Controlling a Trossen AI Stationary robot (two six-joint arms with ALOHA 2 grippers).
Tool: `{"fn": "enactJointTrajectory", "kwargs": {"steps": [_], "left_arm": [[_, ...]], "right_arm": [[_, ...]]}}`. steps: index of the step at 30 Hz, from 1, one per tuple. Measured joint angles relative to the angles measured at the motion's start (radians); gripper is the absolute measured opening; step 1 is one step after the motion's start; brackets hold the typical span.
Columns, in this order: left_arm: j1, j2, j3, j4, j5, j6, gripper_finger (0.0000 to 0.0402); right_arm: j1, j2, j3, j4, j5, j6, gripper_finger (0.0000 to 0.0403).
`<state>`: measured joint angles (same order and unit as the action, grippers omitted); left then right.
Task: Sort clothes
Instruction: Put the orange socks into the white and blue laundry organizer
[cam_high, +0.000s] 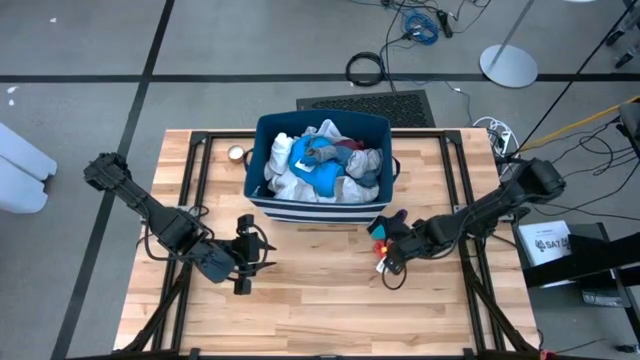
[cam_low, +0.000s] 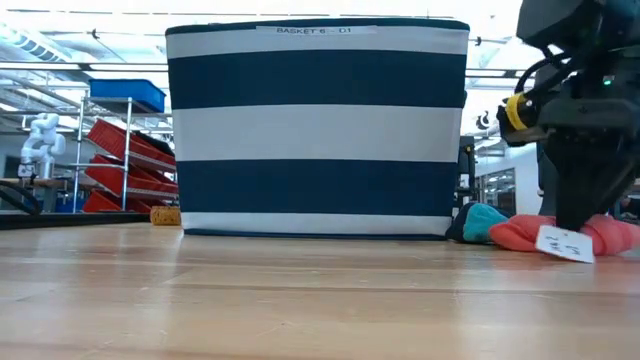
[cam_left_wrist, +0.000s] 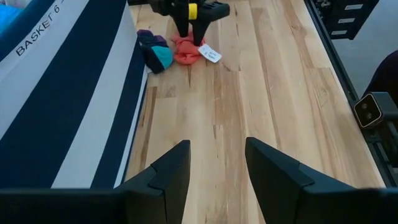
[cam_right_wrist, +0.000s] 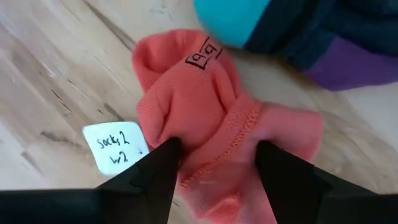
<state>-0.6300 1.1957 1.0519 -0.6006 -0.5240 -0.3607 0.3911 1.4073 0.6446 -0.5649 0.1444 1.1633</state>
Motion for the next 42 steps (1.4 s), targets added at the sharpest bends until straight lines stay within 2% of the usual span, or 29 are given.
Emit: {"fn": "enactJointTrajectory", "kwargs": {"steps": [3,5,7,12,13,18,23,26,29,35,39,42], "left_arm": [[0.000,0.000,0.000,0.000,0.000,0.000,0.0164],[0.000,0.000,0.000,0.000,0.000,0.000,0.0164],[0.000,0.000,0.000,-0.001,0.000,0.000,0.0164],[0.000,0.000,0.000,-0.001,0.005,-0.001,0.0164],[0.000,0.000,0.000,-0.001,0.007,-0.001,0.0164],[0.000,0.000,0.000,-0.003,0.009,0.000,0.0164],[0.000,0.000,0.000,-0.003,0.010,0.000,0.0164],[0.000,0.000,0.000,-0.003,0.011,0.000,0.0164],[0.000,0.000,0.000,-0.002,0.011,0.000,0.0164],[0.000,0.000,0.000,0.001,0.011,0.000,0.0164],[0.000,0.000,0.000,0.001,0.011,-0.001,0.0164],[0.000,0.000,0.000,0.001,0.018,-0.001,0.0164]], "right_arm": [[0.000,0.031,0.002,-0.007,-0.018,-0.010,0.0193],[0.005,0.040,0.003,-0.030,-0.021,-0.012,0.0172],[0.011,0.041,0.003,-0.054,-0.028,-0.009,0.0140],[0.016,0.016,0.000,-0.090,-0.096,0.000,0.0026],[0.017,0.005,0.001,-0.092,-0.114,0.003,0.0016],[0.029,-0.059,0.057,-0.113,-0.169,0.002,0.0016],[0.084,-0.095,0.181,-0.110,-0.152,-0.006,0.0005],[0.134,-0.098,0.285,-0.098,-0.091,-0.022,0.0005],[0.190,-0.093,0.396,-0.101,0.015,-0.079,0.0005],[0.285,-0.094,0.634,-0.100,0.273,-0.309,0.0005],[0.280,-0.095,0.771,-0.112,0.396,-0.479,0.0005],[0.231,-0.095,0.861,-0.128,0.433,-0.573,0.0005]]}}
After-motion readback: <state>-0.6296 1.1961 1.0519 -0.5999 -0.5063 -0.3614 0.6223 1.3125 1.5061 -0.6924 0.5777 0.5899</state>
